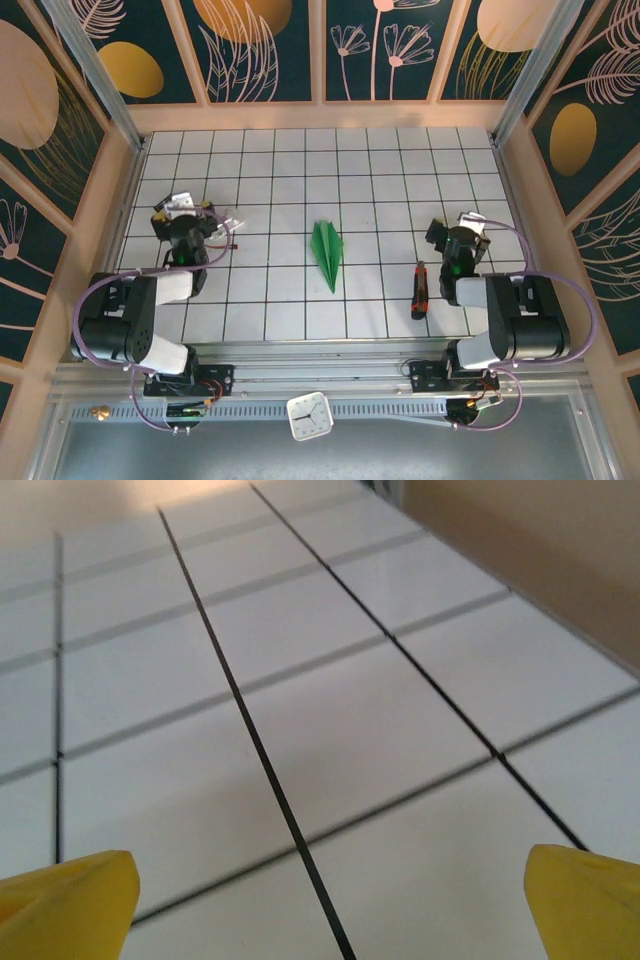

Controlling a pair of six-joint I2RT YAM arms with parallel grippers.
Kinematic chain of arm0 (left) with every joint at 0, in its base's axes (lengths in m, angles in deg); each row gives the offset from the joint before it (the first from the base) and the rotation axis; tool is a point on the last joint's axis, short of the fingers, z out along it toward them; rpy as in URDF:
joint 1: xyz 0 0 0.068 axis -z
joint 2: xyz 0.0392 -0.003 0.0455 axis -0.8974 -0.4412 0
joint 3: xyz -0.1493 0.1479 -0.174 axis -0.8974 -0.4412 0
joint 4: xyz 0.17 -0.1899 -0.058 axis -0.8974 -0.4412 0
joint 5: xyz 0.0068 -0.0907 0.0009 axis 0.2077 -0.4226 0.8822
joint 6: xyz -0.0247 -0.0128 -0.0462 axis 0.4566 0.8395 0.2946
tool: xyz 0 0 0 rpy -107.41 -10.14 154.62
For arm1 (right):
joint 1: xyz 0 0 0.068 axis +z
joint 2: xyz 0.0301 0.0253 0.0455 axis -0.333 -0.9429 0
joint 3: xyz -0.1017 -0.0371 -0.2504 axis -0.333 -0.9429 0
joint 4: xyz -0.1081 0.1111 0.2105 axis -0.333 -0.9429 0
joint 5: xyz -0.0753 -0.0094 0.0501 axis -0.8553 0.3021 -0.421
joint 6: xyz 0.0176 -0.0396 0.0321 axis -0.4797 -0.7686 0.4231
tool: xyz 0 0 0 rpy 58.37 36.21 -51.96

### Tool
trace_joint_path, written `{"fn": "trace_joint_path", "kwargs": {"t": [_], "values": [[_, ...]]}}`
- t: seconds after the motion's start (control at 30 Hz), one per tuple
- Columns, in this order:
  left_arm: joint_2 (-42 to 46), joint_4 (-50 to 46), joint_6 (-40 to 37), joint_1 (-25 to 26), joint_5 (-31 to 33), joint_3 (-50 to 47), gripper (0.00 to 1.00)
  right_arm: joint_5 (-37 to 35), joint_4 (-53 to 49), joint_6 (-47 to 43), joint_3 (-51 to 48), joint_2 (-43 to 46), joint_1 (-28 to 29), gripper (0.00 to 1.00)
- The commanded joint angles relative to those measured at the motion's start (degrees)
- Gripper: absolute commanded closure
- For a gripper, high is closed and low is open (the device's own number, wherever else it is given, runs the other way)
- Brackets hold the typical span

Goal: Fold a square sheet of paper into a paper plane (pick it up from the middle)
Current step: Reset both arms

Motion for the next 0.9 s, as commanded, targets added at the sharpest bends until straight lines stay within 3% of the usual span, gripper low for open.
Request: {"fn": "trace_joint_path", "kwargs": {"t": [0.0,0.1,0.23,0.3,0.37,0.47,0.6,0.87], "values": [[-0.3,19.0,2.7,-2.6,-7.2,-8.4,0.01,8.3,15.4,-2.5,-3.2,2.3,-3.1,0.01],[-3.0,22.9,2.6,-3.2,-9.8,-9.2,0.01,14.4,31.7,-0.1,-9.1,-1.6,-7.7,0.01],[-3.4,22.8,2.3,-3.4,-11.0,-9.2,0.01,16.7,31.8,-2.9,-8.7,-3.7,-6.1,0.01],[-3.2,22.5,2.3,-3.4,-11.0,-9.2,0.01,16.0,40.3,-5.5,-9.1,-9.9,-4.2,0.01],[-3.1,22.4,2.2,-3.4,-10.8,-9.2,0.01,13.5,27.9,-4.3,-5.8,-6.6,-3.9,0.01],[-2.8,24.4,3.3,-3.4,-7.9,-10.5,0.01,9.3,28.4,-5.2,-5.1,-7.4,-2.2,0.01],[-2.7,31.2,2.7,-3.4,-9.2,-14.3,0.01,8.2,29.6,-5.8,-5.2,-7.8,-1.6,0.01],[-3.0,25.0,2.4,-3.4,-9.9,-10.7,0.01,8.8,28.7,-5.6,-4.9,-7.8,-1.7,0.01]]}}
